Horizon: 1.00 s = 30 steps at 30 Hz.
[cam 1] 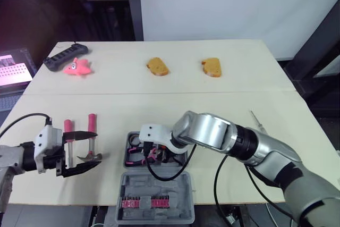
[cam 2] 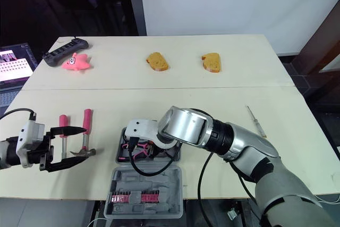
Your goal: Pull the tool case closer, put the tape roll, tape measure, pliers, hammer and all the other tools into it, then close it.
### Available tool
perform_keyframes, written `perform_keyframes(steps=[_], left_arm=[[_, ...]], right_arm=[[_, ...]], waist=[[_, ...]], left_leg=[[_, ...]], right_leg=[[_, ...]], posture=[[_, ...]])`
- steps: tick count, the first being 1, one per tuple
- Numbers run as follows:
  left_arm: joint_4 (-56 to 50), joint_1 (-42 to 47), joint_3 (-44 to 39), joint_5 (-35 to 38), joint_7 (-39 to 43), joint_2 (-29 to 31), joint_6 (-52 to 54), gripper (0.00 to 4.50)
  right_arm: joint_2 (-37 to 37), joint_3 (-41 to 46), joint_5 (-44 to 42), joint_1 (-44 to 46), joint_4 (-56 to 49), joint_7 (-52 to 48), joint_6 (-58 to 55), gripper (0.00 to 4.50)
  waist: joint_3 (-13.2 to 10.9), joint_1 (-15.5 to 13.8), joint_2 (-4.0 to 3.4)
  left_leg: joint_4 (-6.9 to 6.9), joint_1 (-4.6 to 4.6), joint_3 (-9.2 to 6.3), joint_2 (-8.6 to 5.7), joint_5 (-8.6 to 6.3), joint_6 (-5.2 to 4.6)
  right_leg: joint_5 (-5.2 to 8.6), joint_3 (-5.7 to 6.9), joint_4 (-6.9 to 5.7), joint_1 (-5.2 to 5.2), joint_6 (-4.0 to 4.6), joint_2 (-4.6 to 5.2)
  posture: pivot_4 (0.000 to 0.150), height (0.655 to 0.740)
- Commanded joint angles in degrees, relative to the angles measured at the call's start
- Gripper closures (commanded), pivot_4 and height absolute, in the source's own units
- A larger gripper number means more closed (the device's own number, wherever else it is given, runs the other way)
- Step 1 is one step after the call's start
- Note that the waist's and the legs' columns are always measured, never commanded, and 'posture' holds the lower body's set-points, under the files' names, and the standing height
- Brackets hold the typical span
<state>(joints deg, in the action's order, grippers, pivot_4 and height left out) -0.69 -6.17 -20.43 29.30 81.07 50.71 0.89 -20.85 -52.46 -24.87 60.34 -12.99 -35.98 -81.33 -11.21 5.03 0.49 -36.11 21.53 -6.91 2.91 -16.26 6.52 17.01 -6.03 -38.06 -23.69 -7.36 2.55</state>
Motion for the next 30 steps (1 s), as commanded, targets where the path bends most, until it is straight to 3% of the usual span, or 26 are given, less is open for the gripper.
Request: perform_keyframes(steps=[1, 5, 10, 12, 15, 20, 23, 30], left_arm=[[-1.24, 0.1, -0.54, 0.47, 0.01, 0.86, 0.19, 0.0], [-1.32, 0.25, -0.45, 0.42, -0.17, 0.79, 0.38, 0.0], [-0.96, 0.57, -0.39, 0.24, -0.31, 0.8, 0.41, 0.0], [-0.98, 0.82, -0.24, 0.17, -0.55, 0.74, 0.58, 0.0], [-0.75, 1.3, -0.04, -0.02, -0.86, 0.74, 0.69, 0.0], [-0.32, 1.77, 0.2, -0.27, -0.98, 0.78, 0.7, 0.0], [-0.18, 1.77, 0.29, -0.73, -1.08, 1.01, 0.54, 0.0], [0.52, 1.92, -0.23, -0.48, -0.5, 1.54, 0.51, 0.0]], right_arm=[[1.06, -1.36, 2.46, -1.17, 1.69, 0.03, 3.77, 3.51], [0.76, -1.3, 3.91, -3.21, 2.88, -0.38, 5.77, 3.51], [0.4, 0.25, 4.53, -4.81, 2.93, -1.02, 6.17, 1.17], [1.53, 4.54, 3.6, -5.22, 2.37, -1.02, 6.01, 0.24], [2.55, 9.59, 1.92, -5.27, 0.25, -1.82, 5.41, 0.24], [5.34, 10.83, 2.76, -7.22, 0.86, -1.06, 7.31, 0.24], [6.82, 11.48, 2.89, -8.75, 1.1, -1.08, 8.86, 1.09], [7.63, 10.24, 3.02, -11.27, 0.9, -2.19, 11.14, 4.43]], waist=[[0.0, 0.57, 0.01], [0.0, 1.0, 0.0], [0.0, 0.84, 0.01], [0.0, 0.72, 0.01], [0.0, 0.62, 0.0], [0.0, 0.62, 0.0], [0.0, 0.72, 0.0], [0.0, 0.63, 0.0]], left_leg=[[0.01, -0.01, 0.0, 0.0, 0.0, 0.0], [0.03, 0.0, 0.0, 0.0, 0.0, 0.0], [0.02, 0.01, 0.0, 0.01, 0.0, 0.0], [0.02, 0.01, -0.01, 0.01, 0.0, 0.0], [0.01, 0.04, -0.01, 0.0, 0.0, 0.0], [0.04, 0.03, -0.01, 0.0, 0.0, 0.0], [0.06, 0.04, -0.01, 0.0, 0.0, 0.0], [0.03, 0.04, -0.01, 0.0, 0.0, 0.0]], right_leg=[[0.0, 0.0, 0.0, 0.01, 0.0, 0.0], [0.0, -0.01, -0.01, -0.02, 0.0, -0.01], [0.0, -0.01, 0.0, -0.01, 0.0, 0.0], [0.0, -0.01, 0.0, 0.0, 0.0, 0.0], [0.0, -0.01, -0.01, -0.03, 0.0, 0.0], [0.01, -0.01, 0.01, -0.01, 0.0, -0.01], [0.01, -0.01, 0.01, -0.04, 0.0, -0.01], [0.01, -0.01, 0.01, -0.02, 0.0, -0.01]], posture=[[0.15, 0.74], [0.15, 0.74], [0.15, 0.74], [0.15, 0.74], [0.15, 0.74], [0.15, 0.74], [0.15, 0.74], [0.15, 0.74]])
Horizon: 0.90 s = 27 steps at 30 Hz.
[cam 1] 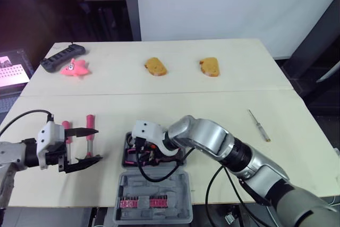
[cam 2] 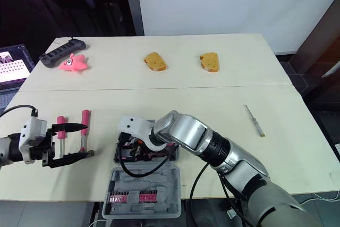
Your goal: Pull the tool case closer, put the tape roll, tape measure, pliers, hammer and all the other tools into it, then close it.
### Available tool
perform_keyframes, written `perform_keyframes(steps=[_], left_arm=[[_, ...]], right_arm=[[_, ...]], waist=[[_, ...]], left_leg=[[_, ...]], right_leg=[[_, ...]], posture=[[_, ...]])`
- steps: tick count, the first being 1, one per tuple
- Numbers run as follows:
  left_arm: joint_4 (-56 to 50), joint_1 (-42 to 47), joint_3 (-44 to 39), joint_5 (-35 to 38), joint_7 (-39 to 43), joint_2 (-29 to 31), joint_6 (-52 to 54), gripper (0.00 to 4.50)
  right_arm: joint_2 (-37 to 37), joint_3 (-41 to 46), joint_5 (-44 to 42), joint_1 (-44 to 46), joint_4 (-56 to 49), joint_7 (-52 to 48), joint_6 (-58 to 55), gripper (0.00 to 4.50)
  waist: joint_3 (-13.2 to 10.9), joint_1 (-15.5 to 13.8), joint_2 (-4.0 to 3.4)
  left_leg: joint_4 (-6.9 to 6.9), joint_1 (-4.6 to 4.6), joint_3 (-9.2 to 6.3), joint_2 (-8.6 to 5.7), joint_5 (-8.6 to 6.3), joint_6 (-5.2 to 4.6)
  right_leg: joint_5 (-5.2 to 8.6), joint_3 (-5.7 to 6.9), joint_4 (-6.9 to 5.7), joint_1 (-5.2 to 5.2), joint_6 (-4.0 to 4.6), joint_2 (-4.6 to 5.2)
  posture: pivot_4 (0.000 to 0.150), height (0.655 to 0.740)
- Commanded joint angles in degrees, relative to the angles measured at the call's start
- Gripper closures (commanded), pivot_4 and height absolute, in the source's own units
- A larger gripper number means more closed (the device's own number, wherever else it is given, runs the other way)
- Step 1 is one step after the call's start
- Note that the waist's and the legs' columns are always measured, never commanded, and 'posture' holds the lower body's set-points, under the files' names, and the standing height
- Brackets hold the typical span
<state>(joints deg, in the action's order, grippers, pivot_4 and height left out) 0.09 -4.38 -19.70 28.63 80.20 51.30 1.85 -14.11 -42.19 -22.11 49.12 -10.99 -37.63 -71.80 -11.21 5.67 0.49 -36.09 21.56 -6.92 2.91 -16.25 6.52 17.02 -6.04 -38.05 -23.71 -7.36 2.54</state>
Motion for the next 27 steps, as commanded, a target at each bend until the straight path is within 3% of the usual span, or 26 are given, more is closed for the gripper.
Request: perform_keyframes(steps=[1, 12, 27], left_arm=[[-0.28, 0.05, -1.05, 0.29, 0.25, 0.95, -0.35, 0.0], [-1.28, -0.8, -1.13, 0.43, -0.39, 0.87, 0.14, 0.0], [-0.69, -0.11, -0.47, 0.07, -1.1, 0.59, 0.1, 0.0]], right_arm=[[0.88, -0.52, 0.62, -0.28, -0.74, -0.6, 2.15, 4.43], [0.3, -3.31, 4.59, -2.51, 3.2, -2.45, 8.41, 4.43], [-0.27, -7.51, 9.63, -5.72, 9.67, -3.98, 8.83, 4.43]], waist=[[0.0, -0.01, 0.0], [0.0, -0.01, 0.0], [0.01, 0.09, 0.01]], left_leg=[[0.0, 0.0, 0.0, 0.0, 0.0, 0.0], [0.0, 0.0, 0.0, 0.0, 0.0, 0.0], [0.02, -0.08, 0.0, 0.0, 0.0, 0.0]], right_leg=[[0.0, 0.0, 0.0, 0.0, 0.0, 0.0], [0.0, 0.0, 0.01, 0.0, 0.0, 0.0], [0.0, 0.0, 0.01, 0.06, 0.0, 0.0]], posture=[[0.15, 0.74], [0.15, 0.74], [0.15, 0.74]])
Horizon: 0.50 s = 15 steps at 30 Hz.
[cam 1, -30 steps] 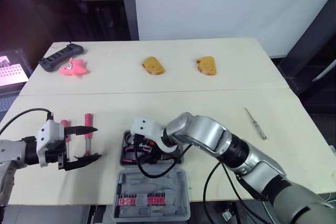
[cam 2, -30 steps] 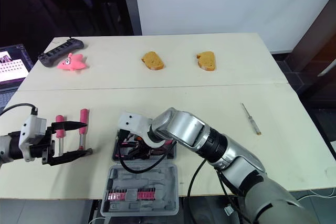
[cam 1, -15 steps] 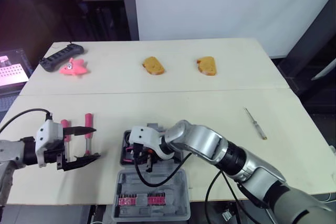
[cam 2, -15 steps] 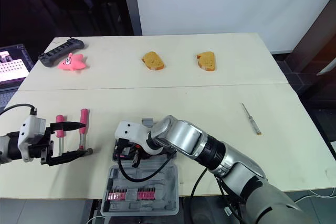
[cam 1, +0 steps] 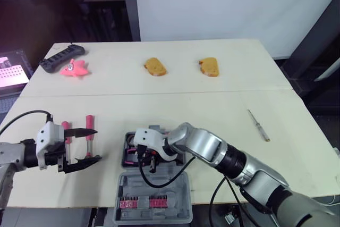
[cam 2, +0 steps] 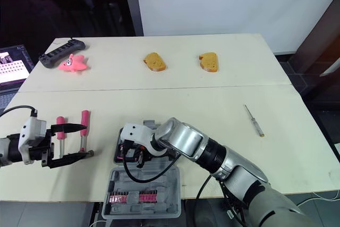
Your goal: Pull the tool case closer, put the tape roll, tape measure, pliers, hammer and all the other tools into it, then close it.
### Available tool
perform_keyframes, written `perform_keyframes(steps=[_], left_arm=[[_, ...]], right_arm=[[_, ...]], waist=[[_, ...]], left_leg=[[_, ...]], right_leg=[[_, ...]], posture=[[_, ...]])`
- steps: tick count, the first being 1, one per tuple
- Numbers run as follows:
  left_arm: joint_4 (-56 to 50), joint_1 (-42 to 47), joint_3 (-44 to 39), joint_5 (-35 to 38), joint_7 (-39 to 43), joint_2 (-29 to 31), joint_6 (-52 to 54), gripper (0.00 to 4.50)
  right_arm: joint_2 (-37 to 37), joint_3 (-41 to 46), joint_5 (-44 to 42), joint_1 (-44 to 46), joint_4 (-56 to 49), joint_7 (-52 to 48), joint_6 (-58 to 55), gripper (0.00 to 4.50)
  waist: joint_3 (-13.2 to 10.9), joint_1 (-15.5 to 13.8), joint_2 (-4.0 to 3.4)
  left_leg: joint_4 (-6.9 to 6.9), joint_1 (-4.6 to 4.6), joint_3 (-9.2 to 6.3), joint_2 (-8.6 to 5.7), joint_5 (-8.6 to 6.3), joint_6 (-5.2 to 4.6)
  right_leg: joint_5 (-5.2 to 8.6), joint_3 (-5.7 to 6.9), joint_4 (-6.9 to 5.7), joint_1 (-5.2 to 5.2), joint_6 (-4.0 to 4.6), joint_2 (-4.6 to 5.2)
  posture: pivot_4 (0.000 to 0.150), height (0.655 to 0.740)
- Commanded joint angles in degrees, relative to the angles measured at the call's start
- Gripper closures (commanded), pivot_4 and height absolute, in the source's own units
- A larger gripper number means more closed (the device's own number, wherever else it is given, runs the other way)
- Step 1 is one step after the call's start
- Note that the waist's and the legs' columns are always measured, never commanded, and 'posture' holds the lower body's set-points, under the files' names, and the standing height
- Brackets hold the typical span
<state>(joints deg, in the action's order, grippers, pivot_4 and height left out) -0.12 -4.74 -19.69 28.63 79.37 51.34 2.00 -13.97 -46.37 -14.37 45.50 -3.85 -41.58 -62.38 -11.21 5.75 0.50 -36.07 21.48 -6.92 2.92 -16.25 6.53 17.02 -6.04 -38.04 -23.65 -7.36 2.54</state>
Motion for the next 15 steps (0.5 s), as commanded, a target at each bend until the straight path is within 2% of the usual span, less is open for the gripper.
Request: perform_keyframes(steps=[1, 8, 13, 15], left_arm=[[-0.45, 0.24, -0.48, 0.05, -0.27, 0.58, -0.03, 0.0], [-0.04, 0.47, -0.49, 0.01, -0.04, 1.02, 0.32, 0.0], [-0.63, 0.31, -0.48, 0.28, -0.46, 1.12, 2.14, 0.0], [-0.9, 0.21, -0.16, 0.27, -0.62, 1.1, 3.02, 0.0]], right_arm=[[-0.68, -3.91, 2.35, -2.44, 2.96, -0.12, -0.56, 4.43], [-3.98, -10.41, 6.75, -4.21, 5.29, -1.33, -1.44, 4.43], [-3.96, -10.75, 7.94, -4.59, 5.01, -2.01, -1.52, 4.43], [-2.33, -7.05, 7.11, -4.85, 4.25, -1.62, 0.14, 4.43]], waist=[[0.01, 0.01, 0.0], [0.24, -0.23, -0.06], [0.69, -0.37, -0.06], [0.79, -0.39, -0.06]], left_leg=[[0.01, -0.02, 0.0, 0.0, 0.0, 0.0], [0.0, -0.15, 0.0, -0.01, 0.0, 0.0], [-0.02, -0.2, 0.0, -0.02, 0.0, 0.0], [0.0, -0.2, 0.0, -0.03, 0.0, 0.0]], right_leg=[[0.0, 0.0, 0.0, 0.02, 0.0, 0.0], [0.01, 0.0, 0.05, 0.2, 0.0, 0.01], [0.02, 0.0, 0.12, 0.32, -0.01, 0.04], [0.03, 0.0, 0.13, 0.32, -0.01, 0.04]], posture=[[0.15, 0.74], [0.15, 0.74], [0.15, 0.74], [0.15, 0.74]])
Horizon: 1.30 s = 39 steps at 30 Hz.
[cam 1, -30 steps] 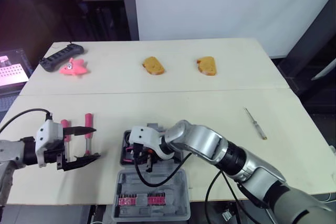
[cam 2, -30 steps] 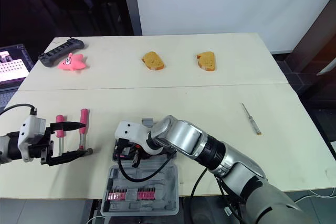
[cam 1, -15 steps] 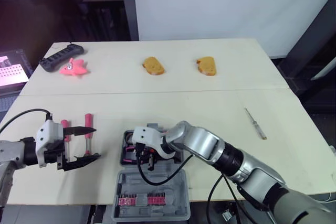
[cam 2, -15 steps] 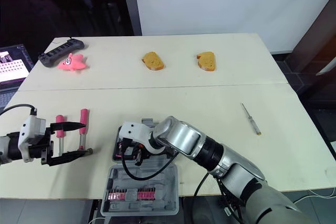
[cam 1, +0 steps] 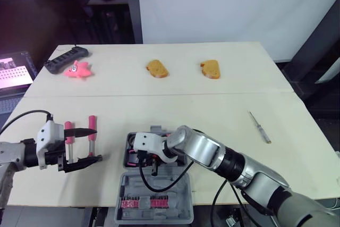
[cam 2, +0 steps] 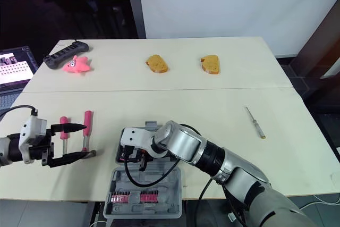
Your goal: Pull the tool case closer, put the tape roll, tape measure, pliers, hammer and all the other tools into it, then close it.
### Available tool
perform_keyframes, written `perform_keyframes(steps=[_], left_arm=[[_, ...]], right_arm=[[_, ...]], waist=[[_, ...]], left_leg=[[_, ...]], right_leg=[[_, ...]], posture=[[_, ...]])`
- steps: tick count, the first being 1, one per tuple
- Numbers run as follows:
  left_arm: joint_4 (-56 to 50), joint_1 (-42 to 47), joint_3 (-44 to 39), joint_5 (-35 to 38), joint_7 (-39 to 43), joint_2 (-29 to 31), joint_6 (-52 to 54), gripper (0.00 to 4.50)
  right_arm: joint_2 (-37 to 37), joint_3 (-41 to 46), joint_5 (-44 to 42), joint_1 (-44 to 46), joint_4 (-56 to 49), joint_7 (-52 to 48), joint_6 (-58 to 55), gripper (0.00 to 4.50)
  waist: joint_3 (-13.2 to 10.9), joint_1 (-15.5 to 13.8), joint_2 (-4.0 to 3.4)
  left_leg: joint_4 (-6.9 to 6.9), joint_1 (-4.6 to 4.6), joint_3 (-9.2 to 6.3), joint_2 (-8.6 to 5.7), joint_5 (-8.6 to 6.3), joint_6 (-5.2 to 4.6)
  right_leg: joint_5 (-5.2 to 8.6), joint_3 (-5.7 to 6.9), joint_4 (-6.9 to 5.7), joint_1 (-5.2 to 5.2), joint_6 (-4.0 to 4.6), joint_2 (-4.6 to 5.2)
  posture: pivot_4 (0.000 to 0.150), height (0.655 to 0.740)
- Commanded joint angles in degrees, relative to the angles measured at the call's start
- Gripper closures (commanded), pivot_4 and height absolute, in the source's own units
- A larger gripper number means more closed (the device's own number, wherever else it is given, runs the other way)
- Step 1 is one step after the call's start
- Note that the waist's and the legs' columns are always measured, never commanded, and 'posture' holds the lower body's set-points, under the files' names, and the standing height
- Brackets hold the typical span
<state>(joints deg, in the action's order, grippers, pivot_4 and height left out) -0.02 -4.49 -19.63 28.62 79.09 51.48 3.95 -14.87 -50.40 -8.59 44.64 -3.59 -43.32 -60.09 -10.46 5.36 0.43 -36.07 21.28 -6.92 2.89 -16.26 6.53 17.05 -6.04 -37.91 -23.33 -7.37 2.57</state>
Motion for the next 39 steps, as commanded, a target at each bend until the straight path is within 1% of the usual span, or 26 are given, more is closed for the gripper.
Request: perform_keyframes(steps=[1, 3, 6, 8, 10, 11, 14, 16, 18, 20, 21, 23, 27, 30, 35, 39], left_arm=[[-1.37, -0.38, -0.18, 0.23, -0.47, 0.81, 1.25, 0.0], [-2.11, -1.25, 0.07, -0.03, -1.07, 0.3, 1.62, 0.0], [-2.74, -2.2, 1.78, -0.91, -1.58, -0.81, 1.01, 0.0], [-3.39, -2.54, 3.29, -1.6, -2.42, -1.6, 1.42, 0.0], [-4.16, -3.03, 5.38, -1.03, -2.63, -1.7, 4.81, 0.0], [-4.47, -3.28, 5.93, -0.71, -2.71, -1.68, 6.14, 0.0], [-2.03, -2.64, 8.67, -2.0, -2.06, -2.51, 6.13, 0.89], [-0.55, -2.39, 10.39, -3.7, -1.54, -2.56, 4.72, 1.89], [1.57, -1.82, 12.71, -6.43, -1.63, -2.79, 2.56, 2.94], [3.36, -1.07, 13.99, -8.16, -2.15, -3.26, 0.68, 4.06], [3.82, -0.48, 14.5, -8.24, -2.83, -4.11, 0.69, 4.47], [4.34, 0.25, 15.19, -8.25, -3.71, -5.4, 0.72, 4.47], [4.3, 0.45, 18.82, -11.08, -5.57, -7.97, -0.31, 4.47], [3.31, 0.2, 20.31, -11.88, -7.58, -9.73, 0.16, 4.47], [2.97, -0.27, 22.97, -13.9, -9.46, -10.72, 0.78, 4.47], [2.8, 1.54, 24.59, -14.9, -10.81, -12.03, 1.63, 4.47]], right_arm=[[-0.6, -0.58, 0.39, -4.37, 2.77, 0.17, -1.02, 4.43], [0.36, 4.88, -1.09, -5.63, -1.01, 0.9, 1.27, 4.43], [-0.74, 14.28, -3.27, -9.42, -10.41, 1.62, 6.79, 4.43], [-3.76, 20.31, -6.03, -12.37, -17.84, -0.54, 10.52, 4.43], [-9.26, 26.44, -9.19, -15.27, -23.49, -2.92, 9.3, 4.43], [-11.19, 27.97, -10.27, -16.31, -25.1, -3.74, 8.65, 4.43], [-21.37, 33.65, -13.53, -23.74, -29.29, -10.25, 12.2, 4.5], [-26.56, 33.58, -12.27, -27.6, -29.72, -12.62, 15.96, 4.5], [-31.78, 31.1, -8.23, -31.31, -28.46, -13.12, 18.76, 4.5], [-33.93, 29.09, -4.82, -32.88, -26.81, -11.86, 20.0, 4.5], [-34.02, 27.66, -2.85, -33.07, -25.54, -10.48, 19.81, 4.5], [-33.76, 25.61, 0.05, -33.18, -23.88, -8.72, 19.76, 4.5], [-31.89, 20.83, 4.78, -32.71, -22.3, -6.58, 19.09, 4.5], [-29.15, 18.7, 6.62, -31.35, -20.92, -5.57, 18.22, 4.5], [-26.43, 15.16, 9.83, -28.97, -19.26, -5.85, 16.9, 4.5], [-23.07, 14.59, 9.8, -26.91, -19.59, -5.86, 14.76, 4.5]], waist=[[0.06, 0.04, 0.04], [0.05, 0.08, 0.05], [-0.06, 0.04, 0.09], [-0.34, -0.12, 0.1], [-0.41, -0.15, 0.2], [-0.42, -0.28, 0.23], [-0.44, -1.17, 0.26], [-0.46, -1.42, 0.25], [-0.5, -1.32, 0.28], [-0.51, -1.3, 0.31], [-0.52, -1.28, 0.33], [-0.54, -1.43, 0.37], [-0.54, -1.53, 0.38], [-0.51, -1.32, 0.45], [-0.49, -1.3, 0.5], [-0.39, -1.43, 0.64]], left_leg=[[0.01, 0.0, 0.0, 0.0, 0.0, 0.0], [0.02, 0.01, 0.0, 0.01, 0.0, 0.0], [0.02, 0.15, -0.01, 0.01, 0.0, 0.0], [0.02, 0.24, -0.01, 0.0, 0.0, 0.0], [-0.02, 0.26, 0.0, -0.01, 0.0, 0.0], [-0.02, 0.25, -0.01, 0.0, 0.0, 0.0], [0.03, 0.18, 0.0, 0.0, 0.0, 0.0], [0.06, 0.19, 0.0, 0.0, -0.01, -0.01], [0.04, 0.21, 0.04, 0.0, -0.01, -0.01], [-0.01, 0.19, 0.09, 0.01, 0.0, -0.01], [-0.04, 0.18, 0.1, 0.01, 0.0, -0.01], [-0.06, 0.18, 0.12, 0.01, 0.0, 0.0], [-0.06, 0.21, 0.11, 0.0, 0.0, 0.0], [-0.04, 0.18, 0.11, 0.02, 0.0, 0.0], [-0.05, 0.06, 0.11, 0.04, 0.0, 0.0], [-0.04, 0.0, 0.11, 0.04, 0.0, 0.0]], right_leg=[[0.0, 0.0, 0.0, 0.0, 0.0, 0.0], [0.0, 0.0, 0.0, -0.02, 0.0, -0.01], [0.0, 0.0, 0.0, -0.16, 0.0, -0.01], [0.0, 0.0, 0.0, -0.23, -0.01, 0.0], [-0.01, 0.0, 0.02, -0.21, -0.02, 0.02], [-0.01, 0.0, 0.03, -0.18, -0.02, 0.01], [0.0, 0.0, 0.11, -0.13, -0.01, 0.0], [0.01, 0.01, 0.17, -0.14, 0.0, -0.02], [0.01, -0.01, 0.23, -0.15, 0.0, -0.02], [0.04, -0.05, 0.27, -0.13, 0.07, -0.01], [0.07, -0.05, 0.3, -0.12, 0.12, -0.01], [0.07, -0.07, 0.34, -0.09, 0.18, -0.01], [0.01, -0.07, 0.38, -0.06, 0.07, 0.01], [-0.03, -0.06, 0.41, -0.04, -0.01, -0.01], [-0.04, -0.06, 0.4, 0.05, 0.01, -0.04], [-0.04, -0.06, 0.4, 0.15, 0.02, -0.03]], posture=[[0.15, 0.74], [0.15, 0.74], [0.15, 0.74], [0.15, 0.74], [0.15, 0.74], [0.15, 0.74], [0.15, 0.74], [0.15, 0.74], [0.15, 0.74], [0.15, 0.74], [0.15, 0.74], [0.15, 0.74], [0.15, 0.74], [0.15, 0.74], [0.15, 0.74], [0.15, 0.74]])
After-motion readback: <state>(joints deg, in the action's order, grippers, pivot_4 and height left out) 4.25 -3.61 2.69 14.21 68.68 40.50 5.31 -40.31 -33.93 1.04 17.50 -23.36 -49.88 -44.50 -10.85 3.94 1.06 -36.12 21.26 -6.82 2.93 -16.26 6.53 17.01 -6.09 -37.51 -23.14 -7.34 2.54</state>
